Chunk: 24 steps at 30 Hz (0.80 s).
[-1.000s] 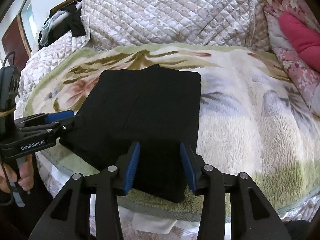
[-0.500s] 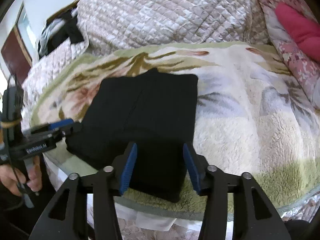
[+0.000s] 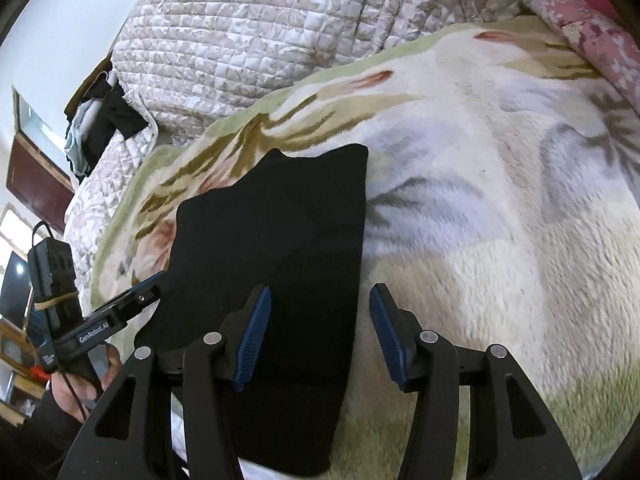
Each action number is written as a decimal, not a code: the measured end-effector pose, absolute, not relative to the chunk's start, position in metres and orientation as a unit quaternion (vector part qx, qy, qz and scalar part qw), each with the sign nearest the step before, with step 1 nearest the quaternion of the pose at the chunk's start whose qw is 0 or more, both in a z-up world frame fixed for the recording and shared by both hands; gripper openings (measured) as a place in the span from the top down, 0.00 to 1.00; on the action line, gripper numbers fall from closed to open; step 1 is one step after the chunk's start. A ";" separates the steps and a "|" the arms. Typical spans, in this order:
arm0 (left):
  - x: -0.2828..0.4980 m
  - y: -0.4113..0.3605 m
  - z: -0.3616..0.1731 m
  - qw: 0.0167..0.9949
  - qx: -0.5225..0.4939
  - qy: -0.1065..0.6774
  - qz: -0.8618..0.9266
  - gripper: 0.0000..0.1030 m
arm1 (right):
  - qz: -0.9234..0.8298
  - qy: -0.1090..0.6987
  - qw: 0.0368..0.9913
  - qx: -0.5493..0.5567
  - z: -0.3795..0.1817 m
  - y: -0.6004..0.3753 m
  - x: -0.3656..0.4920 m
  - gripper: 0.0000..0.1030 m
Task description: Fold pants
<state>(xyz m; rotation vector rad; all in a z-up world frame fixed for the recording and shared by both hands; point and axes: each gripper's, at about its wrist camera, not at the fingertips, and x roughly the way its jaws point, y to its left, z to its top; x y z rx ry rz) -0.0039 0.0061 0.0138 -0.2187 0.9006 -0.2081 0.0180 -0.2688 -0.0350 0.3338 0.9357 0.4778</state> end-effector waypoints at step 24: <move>0.005 -0.003 0.009 0.882 -0.126 0.441 -0.109 0.53 | 0.246 0.451 0.842 0.166 -0.037 -0.258 0.026 0.79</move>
